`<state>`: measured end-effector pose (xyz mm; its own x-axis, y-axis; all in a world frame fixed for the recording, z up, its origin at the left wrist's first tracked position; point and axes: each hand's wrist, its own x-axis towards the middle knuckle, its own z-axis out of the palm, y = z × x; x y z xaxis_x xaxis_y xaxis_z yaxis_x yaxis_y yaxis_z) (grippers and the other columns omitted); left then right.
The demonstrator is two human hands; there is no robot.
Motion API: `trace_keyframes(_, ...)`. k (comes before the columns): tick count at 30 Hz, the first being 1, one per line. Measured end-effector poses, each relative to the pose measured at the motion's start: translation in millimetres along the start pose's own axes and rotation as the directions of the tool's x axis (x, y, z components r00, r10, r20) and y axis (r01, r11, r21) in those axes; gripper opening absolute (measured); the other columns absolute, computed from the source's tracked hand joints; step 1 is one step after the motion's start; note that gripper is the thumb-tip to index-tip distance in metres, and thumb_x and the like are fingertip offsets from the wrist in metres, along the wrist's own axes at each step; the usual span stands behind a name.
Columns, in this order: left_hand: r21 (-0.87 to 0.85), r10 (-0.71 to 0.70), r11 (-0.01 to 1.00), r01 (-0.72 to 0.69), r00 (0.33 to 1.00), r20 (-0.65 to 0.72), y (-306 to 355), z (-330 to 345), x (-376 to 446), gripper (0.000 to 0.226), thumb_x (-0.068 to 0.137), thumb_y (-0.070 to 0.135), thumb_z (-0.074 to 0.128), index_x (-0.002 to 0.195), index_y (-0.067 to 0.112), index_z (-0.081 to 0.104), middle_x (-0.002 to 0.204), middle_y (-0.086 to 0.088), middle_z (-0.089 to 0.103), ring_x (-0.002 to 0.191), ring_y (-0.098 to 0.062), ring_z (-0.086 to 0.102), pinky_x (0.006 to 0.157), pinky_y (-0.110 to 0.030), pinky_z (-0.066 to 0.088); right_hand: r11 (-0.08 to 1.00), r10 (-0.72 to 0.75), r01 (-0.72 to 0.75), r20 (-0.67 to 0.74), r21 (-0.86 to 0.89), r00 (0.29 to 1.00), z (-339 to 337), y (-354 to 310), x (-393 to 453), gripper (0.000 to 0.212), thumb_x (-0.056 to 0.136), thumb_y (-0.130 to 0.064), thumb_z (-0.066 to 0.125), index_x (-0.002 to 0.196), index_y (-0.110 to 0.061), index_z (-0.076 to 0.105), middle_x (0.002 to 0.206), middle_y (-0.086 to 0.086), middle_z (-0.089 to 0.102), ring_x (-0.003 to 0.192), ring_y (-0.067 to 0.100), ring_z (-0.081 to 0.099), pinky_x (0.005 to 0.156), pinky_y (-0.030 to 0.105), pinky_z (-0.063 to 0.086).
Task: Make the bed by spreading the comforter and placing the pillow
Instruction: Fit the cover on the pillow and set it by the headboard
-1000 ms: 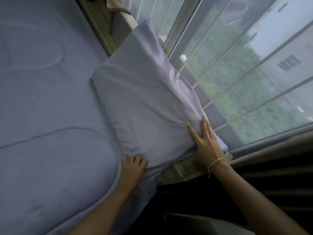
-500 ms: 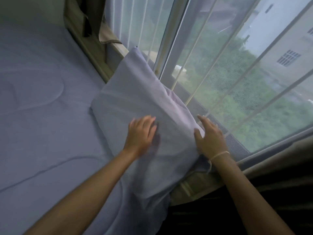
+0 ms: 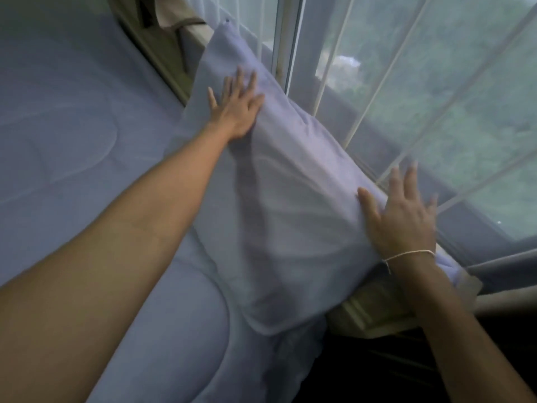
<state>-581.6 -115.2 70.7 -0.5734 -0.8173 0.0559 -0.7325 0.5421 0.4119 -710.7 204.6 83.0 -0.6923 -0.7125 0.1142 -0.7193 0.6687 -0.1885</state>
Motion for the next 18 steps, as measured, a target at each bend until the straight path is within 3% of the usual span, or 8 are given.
trace_keyframes(2,-0.222,-0.080,0.974,0.033,0.975,-0.205,-17,6,-20,0.058,0.098,0.048,0.018,0.150,0.026,0.002,0.159,-0.004,-0.004,0.146,-0.023,0.001,0.114,-0.057,0.003,0.980,-0.196,0.199,-0.264,-0.013,0.944,-3,-26,-15,0.065,0.095,-0.047,0.037,0.146,-0.009,0.028,0.157,0.016,0.018,0.143,0.031,0.025,0.116,0.051,0.015)
trace_keyframes(4,-0.365,-0.247,0.922,0.127,0.921,-0.302,-46,22,-52,0.058,0.099,0.044,0.021,0.150,0.020,0.004,0.159,-0.007,0.001,0.146,-0.021,0.005,0.115,-0.054,0.009,0.907,-0.399,0.420,-0.336,-0.012,0.853,12,-62,-31,0.057,0.092,-0.035,0.044,0.141,-0.006,0.038,0.152,0.019,0.030,0.140,0.032,0.031,0.115,0.052,0.022)
trace_keyframes(7,-0.376,-0.404,0.868,0.324,0.902,-0.154,-97,60,-108,0.060,0.101,0.040,0.024,0.150,0.013,0.003,0.159,-0.011,0.001,0.146,-0.023,0.003,0.116,-0.051,0.007,0.737,-0.667,0.676,-0.163,0.001,0.728,70,-112,-55,0.052,0.085,-0.024,0.052,0.134,-0.008,0.049,0.148,0.019,0.038,0.137,0.034,0.037,0.114,0.053,0.024)
trace_keyframes(10,-0.230,-0.397,0.895,0.383,0.918,-0.015,-119,91,-149,0.059,0.101,0.037,0.024,0.150,0.010,0.004,0.158,-0.013,0.000,0.146,-0.024,0.002,0.115,-0.056,0.010,0.625,-0.757,0.771,0.147,-0.121,0.637,141,-117,-79,0.059,0.079,-0.033,0.059,0.135,-0.017,0.049,0.148,0.015,0.039,0.136,0.033,0.039,0.114,0.054,0.013)
trace_keyframes(13,-0.123,-0.320,0.935,0.333,0.941,0.114,-118,115,-171,0.059,0.101,0.039,0.025,0.150,0.015,0.004,0.159,-0.009,0.000,0.146,-0.023,0.006,0.113,-0.056,0.009,0.563,-0.721,0.788,0.319,-0.247,0.615,179,-80,-104,0.062,0.079,-0.041,0.062,0.136,-0.021,0.049,0.147,0.011,0.042,0.135,0.031,0.041,0.115,0.051,-0.003)
trace_keyframes(18,-0.094,-0.336,0.927,0.362,0.916,0.219,-117,125,-182,0.062,0.099,0.048,0.020,0.150,0.022,-0.003,0.159,-0.005,-0.003,0.146,-0.022,0.007,0.113,-0.057,0.008,0.574,-0.697,0.777,0.344,-0.260,0.630,179,-30,-144,0.070,0.082,-0.043,0.055,0.144,-0.020,0.034,0.152,0.012,0.032,0.139,0.031,0.034,0.115,0.050,0.004)
